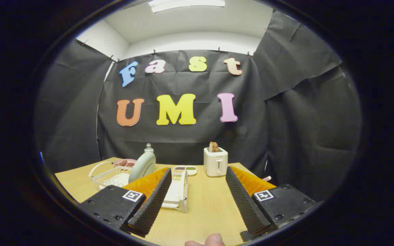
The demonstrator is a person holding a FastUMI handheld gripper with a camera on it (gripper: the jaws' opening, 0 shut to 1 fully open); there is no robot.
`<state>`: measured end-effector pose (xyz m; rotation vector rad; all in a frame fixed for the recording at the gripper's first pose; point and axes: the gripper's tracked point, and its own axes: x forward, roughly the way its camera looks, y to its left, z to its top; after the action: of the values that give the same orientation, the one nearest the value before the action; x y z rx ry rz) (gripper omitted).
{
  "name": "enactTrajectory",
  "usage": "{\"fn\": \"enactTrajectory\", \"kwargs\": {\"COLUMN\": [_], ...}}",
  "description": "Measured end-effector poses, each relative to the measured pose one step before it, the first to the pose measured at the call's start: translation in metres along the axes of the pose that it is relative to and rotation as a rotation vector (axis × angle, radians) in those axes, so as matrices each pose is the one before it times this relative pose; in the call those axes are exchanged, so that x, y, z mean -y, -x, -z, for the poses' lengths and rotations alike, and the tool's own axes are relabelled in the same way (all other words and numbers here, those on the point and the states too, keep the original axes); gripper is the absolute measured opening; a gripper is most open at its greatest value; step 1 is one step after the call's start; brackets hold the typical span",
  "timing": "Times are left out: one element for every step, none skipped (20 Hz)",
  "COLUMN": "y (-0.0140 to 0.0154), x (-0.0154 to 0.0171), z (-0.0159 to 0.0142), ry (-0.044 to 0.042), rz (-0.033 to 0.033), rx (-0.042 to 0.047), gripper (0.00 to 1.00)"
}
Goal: Take the plate from the dish rack, then take the spoon from the basket and place it into the plate.
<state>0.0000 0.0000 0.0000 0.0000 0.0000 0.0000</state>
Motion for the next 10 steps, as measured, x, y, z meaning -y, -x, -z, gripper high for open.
{"fn": "enactTrajectory", "kwargs": {"y": [-0.00007, 0.00003, 0.00085, -0.00126, 0.00021, 0.00066, -0.00025, 0.00047, -0.00028, -0.00023], "x": [0.00035, 0.00079, 0.00033, -0.00024, -0.00058, -0.00059, -0.00035, -0.00097, -0.00091, -0.00154], "z": [-0.00054, 0.00107, 0.00004, 0.00042, -0.00031, 0.00140, -0.00016, 0.00109, -0.00038, 0.00100], "ry": [0.00335, 0.00431, 0.00566, 0.00358, 0.00100, -0.00161, -0.00161, -0.00316, -0.00406, -0.00461], "rz": [0.00311, 0.00202, 0.00236, 0.00192, -0.00048, -0.00239, -0.00117, -0.00099, -0.00267, -0.00262], "rx": [0.00044, -0.00126, -0.00304, -0.00222, -0.00324, -0.00246, -0.00192, -0.00114, -0.00039, -0.00161], "gripper": [1.00, 1.00, 1.00, 1.00, 1.00, 1.00, 1.00, 1.00, 1.00, 1.00]}}
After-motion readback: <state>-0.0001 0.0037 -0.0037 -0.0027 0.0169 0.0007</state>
